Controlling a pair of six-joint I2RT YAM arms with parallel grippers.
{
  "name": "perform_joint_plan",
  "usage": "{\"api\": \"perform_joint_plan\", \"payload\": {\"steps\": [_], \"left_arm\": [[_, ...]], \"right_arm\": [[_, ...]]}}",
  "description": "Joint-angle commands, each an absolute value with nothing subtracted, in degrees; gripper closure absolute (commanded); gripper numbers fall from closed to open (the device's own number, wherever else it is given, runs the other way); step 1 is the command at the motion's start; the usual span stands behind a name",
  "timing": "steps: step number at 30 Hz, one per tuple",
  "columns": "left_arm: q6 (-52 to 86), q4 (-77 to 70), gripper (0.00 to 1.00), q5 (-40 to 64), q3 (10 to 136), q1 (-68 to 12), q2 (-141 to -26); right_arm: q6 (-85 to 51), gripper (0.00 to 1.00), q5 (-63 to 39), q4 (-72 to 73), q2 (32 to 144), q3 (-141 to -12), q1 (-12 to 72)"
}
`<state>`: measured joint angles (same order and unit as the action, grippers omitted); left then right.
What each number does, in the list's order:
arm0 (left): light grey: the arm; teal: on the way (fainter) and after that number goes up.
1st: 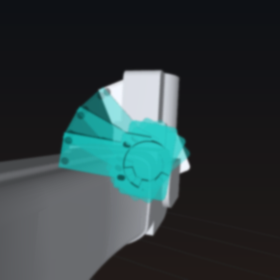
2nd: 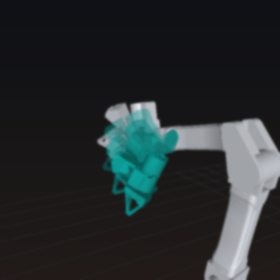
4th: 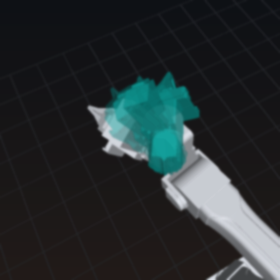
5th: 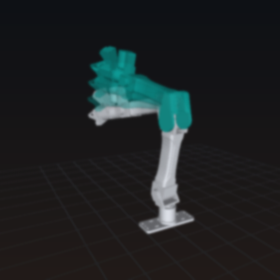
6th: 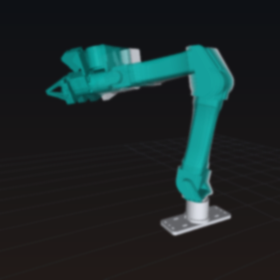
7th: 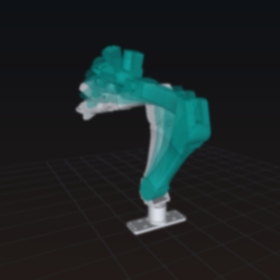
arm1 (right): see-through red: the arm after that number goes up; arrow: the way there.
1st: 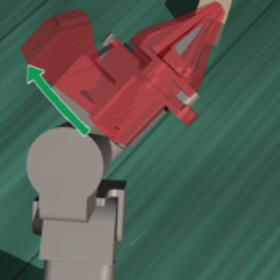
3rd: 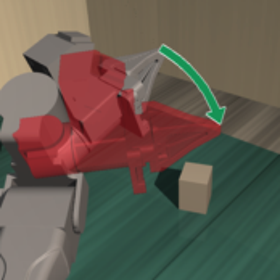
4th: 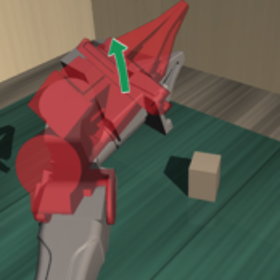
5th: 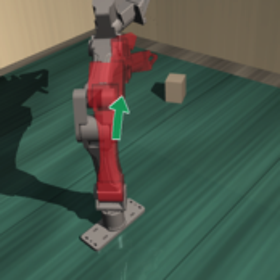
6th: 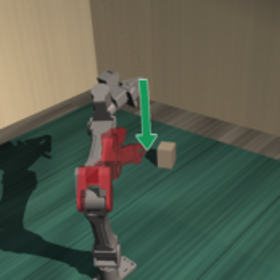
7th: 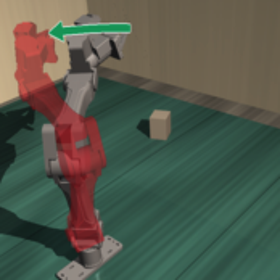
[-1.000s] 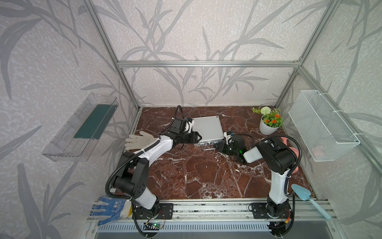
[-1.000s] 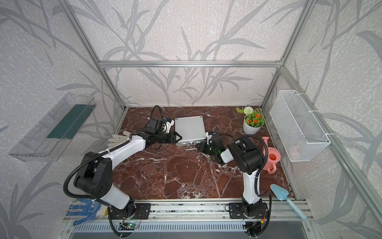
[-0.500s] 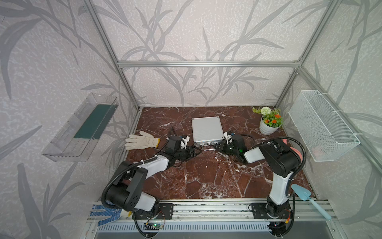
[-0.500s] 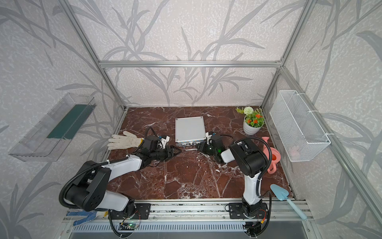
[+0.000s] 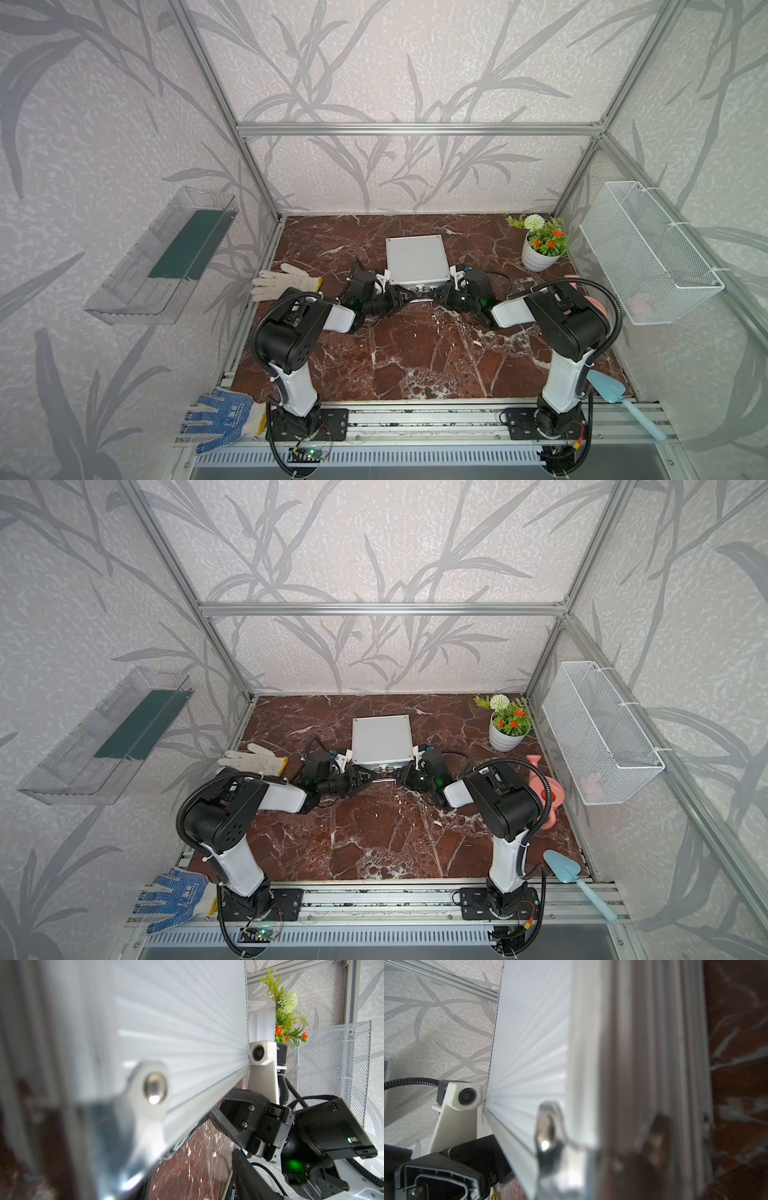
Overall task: Open the poker set cases
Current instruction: Pick up the poker set case from the center of the board.
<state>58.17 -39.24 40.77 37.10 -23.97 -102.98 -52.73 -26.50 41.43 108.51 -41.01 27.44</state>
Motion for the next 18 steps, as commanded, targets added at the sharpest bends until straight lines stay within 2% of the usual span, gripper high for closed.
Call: {"api": "perform_joint_plan", "payload": {"steps": [1, 8, 18], "left_arm": [[59.7, -43.6, 0.41, 41.4, 39.2, -24.8, -104.3], [59.3, -43.6, 0.51, 40.1, 40.5, -25.6, -106.9], [62.9, -56.2, 0.65, 39.2, 40.9, -25.8, -112.9]], "right_arm": [[-52.5, 0.94, -26.7, 48.6, 107.2, -43.3, 28.0], [-52.6, 0.94, -26.5, 48.7, 107.8, -43.3, 28.2], [-56.4, 0.93, -27.2, 54.5, 112.5, -43.1, 28.8]]}}
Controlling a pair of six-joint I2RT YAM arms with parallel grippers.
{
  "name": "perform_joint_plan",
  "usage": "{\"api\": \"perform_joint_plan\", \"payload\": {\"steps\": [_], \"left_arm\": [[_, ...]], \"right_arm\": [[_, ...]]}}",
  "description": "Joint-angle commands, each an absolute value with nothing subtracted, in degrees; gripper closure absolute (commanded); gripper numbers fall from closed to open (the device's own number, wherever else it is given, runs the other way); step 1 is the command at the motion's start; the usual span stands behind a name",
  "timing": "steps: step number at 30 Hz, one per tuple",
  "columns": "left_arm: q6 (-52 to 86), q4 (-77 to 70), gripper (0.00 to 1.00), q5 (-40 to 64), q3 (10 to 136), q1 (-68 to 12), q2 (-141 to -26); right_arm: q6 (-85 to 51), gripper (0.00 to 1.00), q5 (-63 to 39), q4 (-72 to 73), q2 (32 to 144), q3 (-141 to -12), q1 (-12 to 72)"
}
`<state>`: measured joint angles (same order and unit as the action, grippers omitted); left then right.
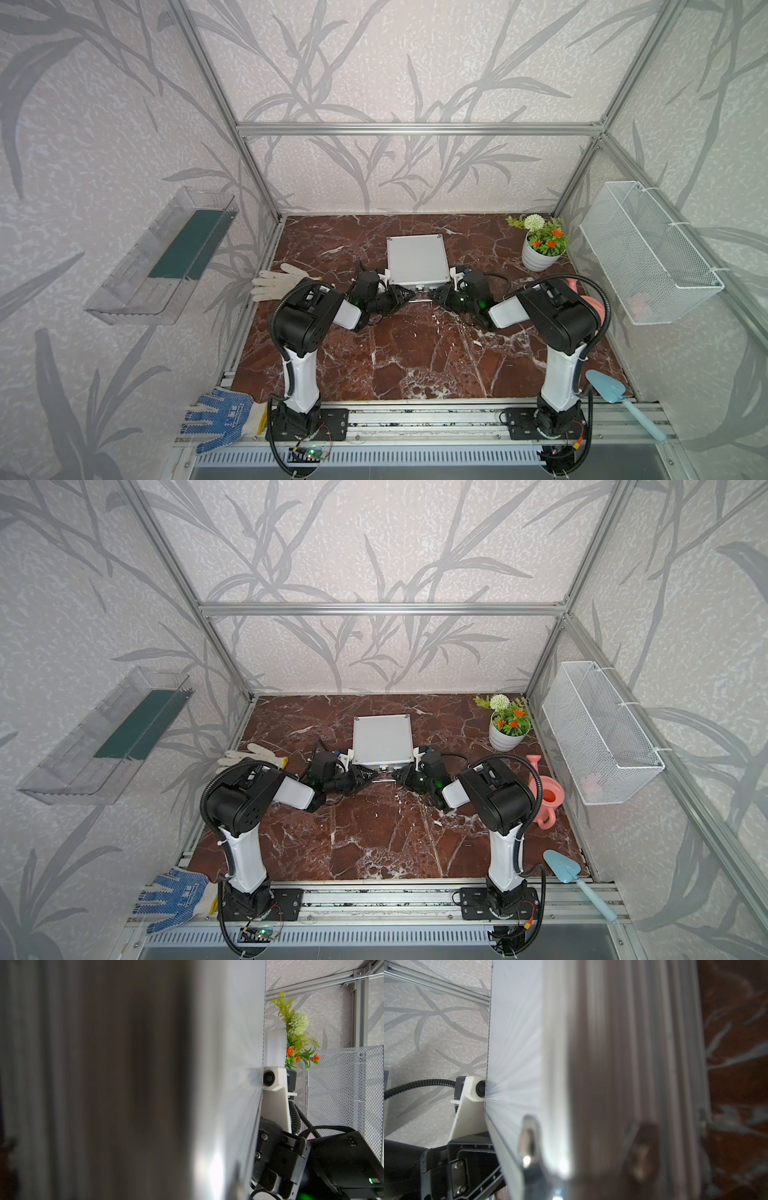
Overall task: Open the poker set cases
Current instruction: Pick up the poker set case from the center of the board.
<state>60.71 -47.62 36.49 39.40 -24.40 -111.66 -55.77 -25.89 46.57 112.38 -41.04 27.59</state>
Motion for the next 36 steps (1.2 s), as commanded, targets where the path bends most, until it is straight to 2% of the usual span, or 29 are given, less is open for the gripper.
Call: {"api": "perform_joint_plan", "payload": {"steps": [1, 4, 11, 13, 16, 21, 24, 36], "left_arm": [[63.5, -57.8, 0.66, 39.4, 40.8, -25.9, -113.6], [65.2, -62.0, 0.69, 39.7, 40.7, -26.2, -115.5], [65.3, -62.0, 0.83, 39.7, 41.0, -26.7, -115.7], [65.4, -61.0, 0.87, 39.5, 40.9, -26.8, -114.7], [65.5, -57.8, 0.99, 39.3, 41.1, -26.8, -112.3], [65.0, -50.2, 1.0, 38.3, 41.5, -26.9, -107.0], [64.9, -45.6, 1.0, 36.8, 42.3, -26.9, -104.3], [65.9, -35.8, 1.0, 35.6, 47.5, -27.0, -104.5]], "right_arm": [[-56.1, 0.93, -27.0, 53.8, 112.3, -43.1, 28.9], [-55.2, 0.93, -26.6, 51.7, 111.5, -43.4, 28.9], [-56.1, 0.9, -26.3, 52.1, 112.1, -43.2, 29.8], [-56.0, 0.85, -26.1, 52.0, 112.1, -43.0, 30.0], [-55.3, 0.72, -25.9, 51.7, 111.8, -42.3, 30.0], [-51.1, 0.51, -24.6, 46.3, 108.5, -41.6, 30.1], [-48.4, 0.44, -23.1, 43.1, 105.5, -40.6, 29.8], [-39.9, 0.48, -18.8, 27.8, 91.1, -35.1, 29.0]]}}
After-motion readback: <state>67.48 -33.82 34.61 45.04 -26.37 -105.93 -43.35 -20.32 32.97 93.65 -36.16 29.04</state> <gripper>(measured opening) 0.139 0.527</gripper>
